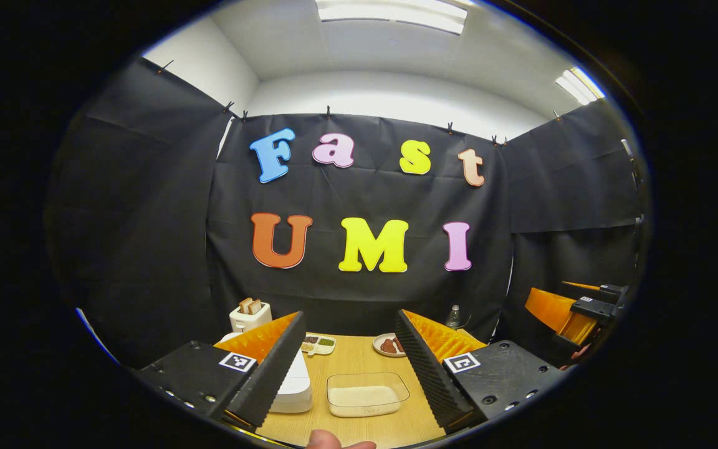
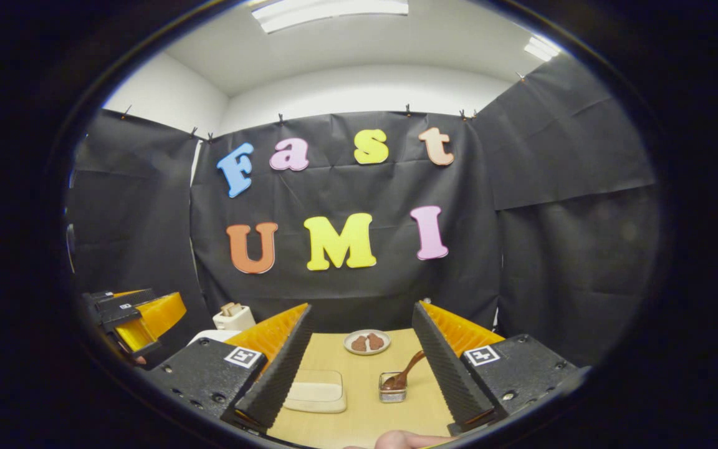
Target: Close the left gripper, press the button to open the rice cooker; take a wooden spoon from the chopstick holder with the right hand, scoop a spoonful of rice and pour it into the rice cooker, then put the wooden spoon back into the chopstick holder.
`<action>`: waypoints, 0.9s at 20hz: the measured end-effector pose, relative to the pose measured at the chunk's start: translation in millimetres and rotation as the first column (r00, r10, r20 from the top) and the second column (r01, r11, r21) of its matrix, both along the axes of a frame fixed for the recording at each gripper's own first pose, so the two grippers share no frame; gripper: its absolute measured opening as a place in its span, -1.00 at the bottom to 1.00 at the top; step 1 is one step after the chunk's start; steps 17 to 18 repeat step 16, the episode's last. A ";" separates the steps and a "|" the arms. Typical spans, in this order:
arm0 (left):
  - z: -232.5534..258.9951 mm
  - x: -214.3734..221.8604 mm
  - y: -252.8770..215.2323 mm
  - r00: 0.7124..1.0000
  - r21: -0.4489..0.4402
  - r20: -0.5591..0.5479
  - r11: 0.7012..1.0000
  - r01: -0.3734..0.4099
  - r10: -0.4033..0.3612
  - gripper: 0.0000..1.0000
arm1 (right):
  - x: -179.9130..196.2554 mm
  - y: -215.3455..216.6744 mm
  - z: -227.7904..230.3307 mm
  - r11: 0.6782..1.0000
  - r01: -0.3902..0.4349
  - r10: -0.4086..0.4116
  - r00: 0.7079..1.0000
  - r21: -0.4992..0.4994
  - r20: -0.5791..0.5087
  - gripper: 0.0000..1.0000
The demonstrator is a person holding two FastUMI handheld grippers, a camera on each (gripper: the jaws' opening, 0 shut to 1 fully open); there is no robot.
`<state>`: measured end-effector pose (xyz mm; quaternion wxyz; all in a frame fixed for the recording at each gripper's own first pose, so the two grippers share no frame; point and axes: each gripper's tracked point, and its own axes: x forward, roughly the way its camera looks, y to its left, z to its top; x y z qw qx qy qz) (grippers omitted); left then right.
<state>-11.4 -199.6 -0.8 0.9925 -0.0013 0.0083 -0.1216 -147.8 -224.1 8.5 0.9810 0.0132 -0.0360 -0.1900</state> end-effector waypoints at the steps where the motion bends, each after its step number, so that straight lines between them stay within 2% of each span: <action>1: -1.0 0.5 -0.9 1.000 -0.001 -0.003 1.000 0.001 -0.001 0.89 | -0.5 0.1 -1.6 1.000 0.000 0.000 1.000 0.001 0.000 0.99; 18: -5.5 2.7 -3.0 1.000 -0.001 -0.023 1.000 0.004 -0.004 0.89 | 1.0 -5.6 -1.1 1.000 0.006 -0.005 1.000 -0.012 0.005 1.00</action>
